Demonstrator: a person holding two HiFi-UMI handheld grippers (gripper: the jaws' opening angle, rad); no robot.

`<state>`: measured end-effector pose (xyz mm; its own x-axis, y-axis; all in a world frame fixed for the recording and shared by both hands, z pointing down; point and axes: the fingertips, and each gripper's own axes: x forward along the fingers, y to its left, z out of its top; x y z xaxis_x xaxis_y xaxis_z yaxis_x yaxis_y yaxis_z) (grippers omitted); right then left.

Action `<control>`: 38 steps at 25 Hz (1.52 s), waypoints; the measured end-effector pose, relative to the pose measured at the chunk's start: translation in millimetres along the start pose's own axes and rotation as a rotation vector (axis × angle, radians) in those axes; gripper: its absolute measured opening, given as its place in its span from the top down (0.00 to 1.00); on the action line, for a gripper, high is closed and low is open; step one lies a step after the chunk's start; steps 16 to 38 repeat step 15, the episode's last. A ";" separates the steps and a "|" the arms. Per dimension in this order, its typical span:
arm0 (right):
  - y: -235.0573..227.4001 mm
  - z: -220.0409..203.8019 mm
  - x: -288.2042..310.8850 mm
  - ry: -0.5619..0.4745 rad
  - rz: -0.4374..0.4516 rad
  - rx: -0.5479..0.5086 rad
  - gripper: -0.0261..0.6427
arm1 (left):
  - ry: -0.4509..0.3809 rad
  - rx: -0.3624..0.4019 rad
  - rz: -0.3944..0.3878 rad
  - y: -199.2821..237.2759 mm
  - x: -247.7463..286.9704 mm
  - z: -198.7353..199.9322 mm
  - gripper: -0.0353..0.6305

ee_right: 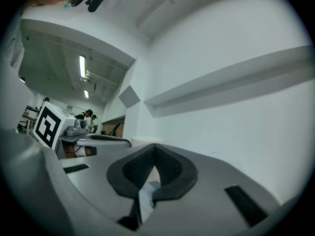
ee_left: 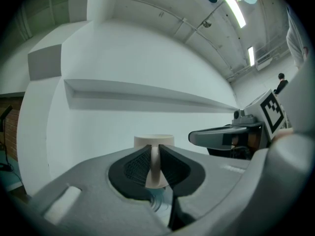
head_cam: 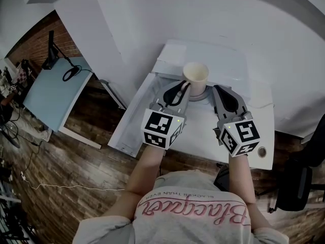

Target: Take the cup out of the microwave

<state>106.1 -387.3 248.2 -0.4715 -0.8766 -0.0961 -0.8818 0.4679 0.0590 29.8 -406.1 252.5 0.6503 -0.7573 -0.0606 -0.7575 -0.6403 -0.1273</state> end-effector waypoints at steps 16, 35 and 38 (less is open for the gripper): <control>-4.2 -1.7 4.6 -0.004 0.007 -0.009 0.94 | -0.016 -0.001 0.000 -2.9 6.0 -0.8 0.87; -4.2 -1.7 4.6 -0.004 0.007 -0.009 0.94 | -0.016 -0.001 0.000 -2.9 6.0 -0.8 0.87; -4.2 -1.7 4.6 -0.004 0.007 -0.009 0.94 | -0.016 -0.001 0.000 -2.9 6.0 -0.8 0.87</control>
